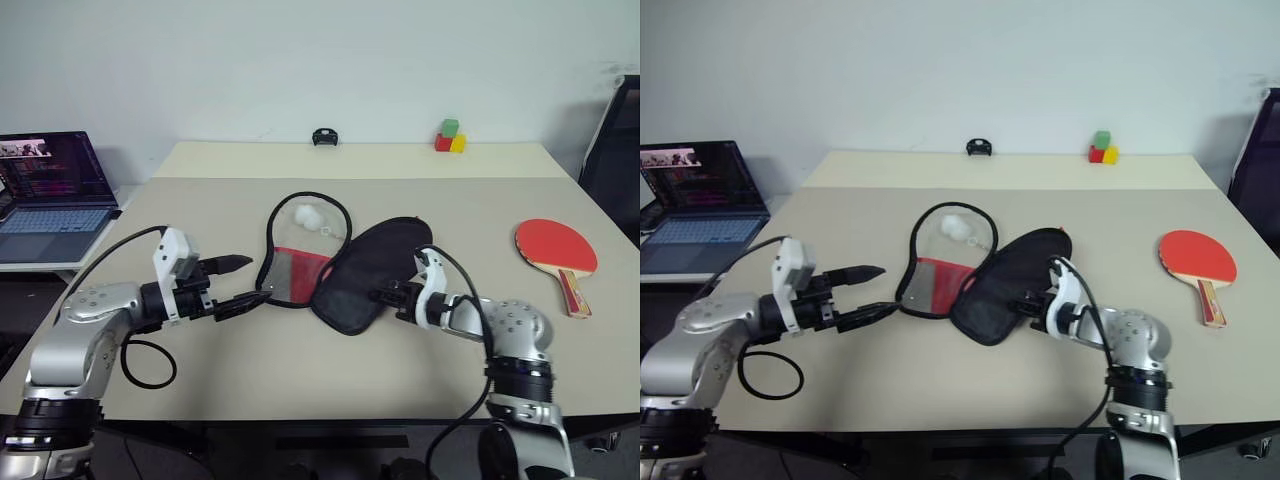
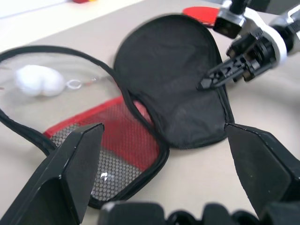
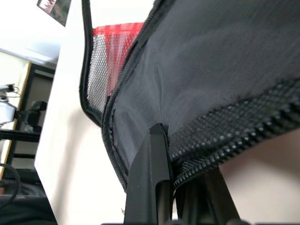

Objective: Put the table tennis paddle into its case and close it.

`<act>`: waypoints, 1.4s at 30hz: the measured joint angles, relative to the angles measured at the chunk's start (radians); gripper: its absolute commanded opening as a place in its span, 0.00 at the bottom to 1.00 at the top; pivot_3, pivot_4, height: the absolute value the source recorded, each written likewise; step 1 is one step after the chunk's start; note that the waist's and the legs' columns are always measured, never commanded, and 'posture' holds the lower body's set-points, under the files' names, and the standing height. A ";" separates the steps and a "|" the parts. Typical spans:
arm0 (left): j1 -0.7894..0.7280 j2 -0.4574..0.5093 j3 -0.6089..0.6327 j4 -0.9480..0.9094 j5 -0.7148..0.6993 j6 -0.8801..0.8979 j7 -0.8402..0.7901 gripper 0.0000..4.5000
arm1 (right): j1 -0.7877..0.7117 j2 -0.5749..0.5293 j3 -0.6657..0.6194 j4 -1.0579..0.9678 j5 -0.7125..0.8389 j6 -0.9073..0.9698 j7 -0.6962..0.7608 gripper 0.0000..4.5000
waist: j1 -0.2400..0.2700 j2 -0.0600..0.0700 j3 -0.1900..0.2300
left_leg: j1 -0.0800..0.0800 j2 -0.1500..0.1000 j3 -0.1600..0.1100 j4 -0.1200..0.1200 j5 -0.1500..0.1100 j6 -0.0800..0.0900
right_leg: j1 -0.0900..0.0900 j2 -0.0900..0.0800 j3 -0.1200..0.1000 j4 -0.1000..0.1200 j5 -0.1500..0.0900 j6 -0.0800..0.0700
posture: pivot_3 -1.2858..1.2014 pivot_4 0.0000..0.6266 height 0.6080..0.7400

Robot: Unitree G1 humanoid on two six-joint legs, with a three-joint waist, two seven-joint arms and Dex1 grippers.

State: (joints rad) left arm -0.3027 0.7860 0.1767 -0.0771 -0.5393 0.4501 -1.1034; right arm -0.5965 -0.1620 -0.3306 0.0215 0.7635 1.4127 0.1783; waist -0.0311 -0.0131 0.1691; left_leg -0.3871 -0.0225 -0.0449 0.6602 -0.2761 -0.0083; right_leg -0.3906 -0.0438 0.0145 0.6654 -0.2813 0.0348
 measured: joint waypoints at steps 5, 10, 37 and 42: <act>-0.002 -0.019 -0.042 -0.027 -0.001 0.010 0.002 1.00 | -0.006 -0.198 0.030 0.017 0.005 0.061 0.115 0.00 | -0.001 0.000 0.000 | 0.000 0.000 0.000 0.000 0.000 0.000 | 0.000 0.000 0.000 0.000 0.000 0.000 | 0.52 0.24 1.00; -0.023 -0.040 -0.080 -0.045 -0.004 0.025 0.005 1.00 | -0.043 -0.378 0.169 0.101 -0.018 0.036 0.283 0.00 | -0.002 0.000 0.000 | 0.000 0.000 0.001 0.000 0.000 0.000 | 0.000 0.001 0.000 -0.001 0.000 0.000 | 0.52 0.24 1.00; -0.005 -0.056 -0.104 -0.118 -0.007 0.064 0.061 1.00 | -0.517 -0.399 0.594 0.928 -0.559 -0.601 0.846 0.29 | 0.000 0.000 0.001 | -0.014 0.000 0.001 0.002 0.000 -0.001 | -0.014 0.001 0.001 0.002 0.000 0.000 | 0.52 0.24 1.00; -0.006 -0.056 -0.104 -0.118 -0.007 0.064 0.064 1.00 | -0.530 -0.386 0.561 0.969 -0.589 -0.620 0.841 0.59 | -0.001 0.000 0.001 | -0.014 0.000 0.002 0.002 0.000 -0.001 | -0.015 0.001 0.002 0.002 0.000 0.000 | 0.52 0.24 1.00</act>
State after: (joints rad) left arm -0.3083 0.7302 0.0728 -0.1950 -0.5461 0.5143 -1.0395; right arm -1.1262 -0.5478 0.2305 0.9902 0.1747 0.7923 1.0188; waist -0.0323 -0.0131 0.1704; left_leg -0.4009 -0.0222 -0.0425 0.6622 -0.2756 -0.0089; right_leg -0.4053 -0.0430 0.0163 0.6670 -0.2810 0.0345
